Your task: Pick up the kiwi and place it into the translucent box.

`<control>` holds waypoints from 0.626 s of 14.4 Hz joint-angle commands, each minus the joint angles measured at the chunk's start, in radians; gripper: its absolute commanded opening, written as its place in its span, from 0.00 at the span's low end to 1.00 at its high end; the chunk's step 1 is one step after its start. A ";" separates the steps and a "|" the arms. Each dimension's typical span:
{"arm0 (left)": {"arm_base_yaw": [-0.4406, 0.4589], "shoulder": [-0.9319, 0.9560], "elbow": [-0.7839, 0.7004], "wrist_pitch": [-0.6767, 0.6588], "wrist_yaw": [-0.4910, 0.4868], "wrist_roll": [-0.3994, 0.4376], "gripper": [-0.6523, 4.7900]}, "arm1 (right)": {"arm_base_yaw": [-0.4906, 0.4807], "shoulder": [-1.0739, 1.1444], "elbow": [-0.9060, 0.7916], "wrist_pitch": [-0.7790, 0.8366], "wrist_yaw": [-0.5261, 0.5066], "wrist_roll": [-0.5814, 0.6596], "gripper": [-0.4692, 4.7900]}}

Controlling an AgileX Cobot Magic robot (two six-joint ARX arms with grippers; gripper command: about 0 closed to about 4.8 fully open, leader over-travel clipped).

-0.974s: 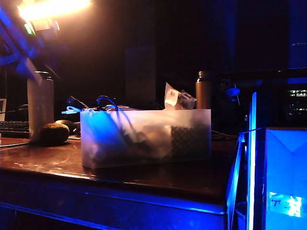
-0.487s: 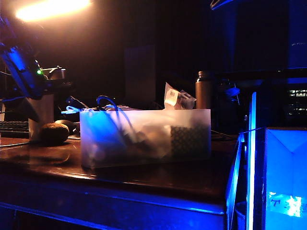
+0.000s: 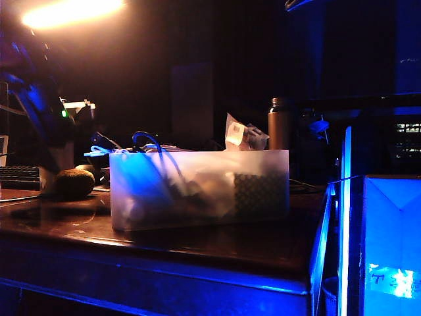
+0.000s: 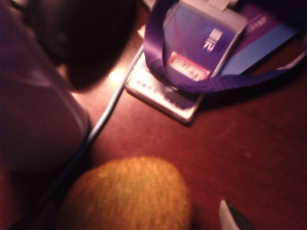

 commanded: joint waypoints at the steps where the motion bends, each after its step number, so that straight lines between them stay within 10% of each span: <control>1: -0.001 0.036 0.011 -0.004 -0.012 0.001 1.00 | 0.001 -0.002 0.006 0.051 -0.013 -0.002 0.09; 9: -0.002 0.058 0.016 0.006 -0.014 0.005 1.00 | 0.001 -0.003 0.006 0.065 -0.013 -0.002 0.09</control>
